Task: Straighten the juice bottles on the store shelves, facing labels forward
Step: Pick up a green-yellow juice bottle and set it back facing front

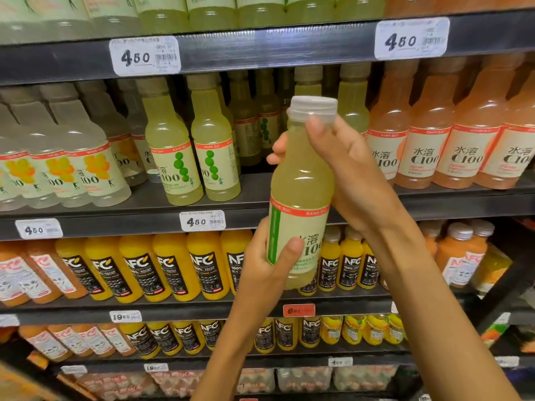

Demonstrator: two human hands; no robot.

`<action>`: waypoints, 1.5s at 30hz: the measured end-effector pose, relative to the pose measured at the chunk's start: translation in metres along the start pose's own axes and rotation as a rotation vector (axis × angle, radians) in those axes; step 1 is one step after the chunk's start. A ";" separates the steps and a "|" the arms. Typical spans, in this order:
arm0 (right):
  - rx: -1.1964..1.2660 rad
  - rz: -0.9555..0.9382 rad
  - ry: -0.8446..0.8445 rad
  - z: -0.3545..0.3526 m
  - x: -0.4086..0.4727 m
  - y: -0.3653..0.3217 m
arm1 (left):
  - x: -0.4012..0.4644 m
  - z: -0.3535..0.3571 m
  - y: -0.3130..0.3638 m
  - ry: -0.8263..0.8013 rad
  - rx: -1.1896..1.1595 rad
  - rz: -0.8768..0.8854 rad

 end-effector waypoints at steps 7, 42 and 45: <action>0.005 -0.102 -0.259 0.010 -0.019 -0.014 | 0.005 -0.008 0.000 -0.027 0.000 0.070; -0.488 -0.138 0.153 -0.004 0.091 0.041 | 0.090 -0.039 -0.030 0.423 0.361 0.054; -0.476 -0.183 0.172 -0.008 0.087 0.045 | 0.094 -0.035 -0.029 0.466 0.425 0.055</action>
Point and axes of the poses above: each hand's wrist, its own x-axis towards the middle knuckle, its own z-axis out of the palm, y = z × x, the point moved 6 cm from there along x, towards the middle knuckle, and after that the axes turned 7 degrees about y, right-handed, at the moved point
